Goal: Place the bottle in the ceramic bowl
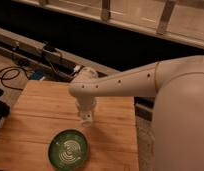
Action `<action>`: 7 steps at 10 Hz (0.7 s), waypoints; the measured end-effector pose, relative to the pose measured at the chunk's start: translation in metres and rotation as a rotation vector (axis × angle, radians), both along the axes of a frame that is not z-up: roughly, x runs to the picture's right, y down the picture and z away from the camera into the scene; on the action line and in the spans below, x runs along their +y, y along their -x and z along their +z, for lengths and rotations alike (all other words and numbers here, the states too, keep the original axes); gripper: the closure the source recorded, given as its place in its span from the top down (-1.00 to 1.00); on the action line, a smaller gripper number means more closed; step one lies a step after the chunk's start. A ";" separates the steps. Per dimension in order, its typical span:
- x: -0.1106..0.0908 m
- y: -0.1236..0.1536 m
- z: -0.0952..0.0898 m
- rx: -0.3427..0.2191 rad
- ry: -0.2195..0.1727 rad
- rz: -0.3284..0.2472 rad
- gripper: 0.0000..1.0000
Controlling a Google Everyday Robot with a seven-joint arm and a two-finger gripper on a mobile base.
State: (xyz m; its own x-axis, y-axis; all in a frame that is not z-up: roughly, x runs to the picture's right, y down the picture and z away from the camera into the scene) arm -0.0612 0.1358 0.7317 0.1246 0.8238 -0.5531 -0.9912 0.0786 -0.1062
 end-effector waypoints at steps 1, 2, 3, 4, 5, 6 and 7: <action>0.009 -0.003 -0.009 0.001 0.009 -0.008 -1.00; 0.018 -0.003 -0.016 -0.004 0.025 -0.022 -1.00; 0.027 0.000 -0.020 -0.033 0.072 -0.071 -1.00; 0.034 0.004 -0.024 -0.060 0.113 -0.113 -1.00; 0.036 0.004 -0.025 -0.067 0.132 -0.130 -1.00; 0.037 0.003 -0.026 -0.068 0.139 -0.134 -1.00; 0.037 0.003 -0.025 -0.068 0.140 -0.135 -1.00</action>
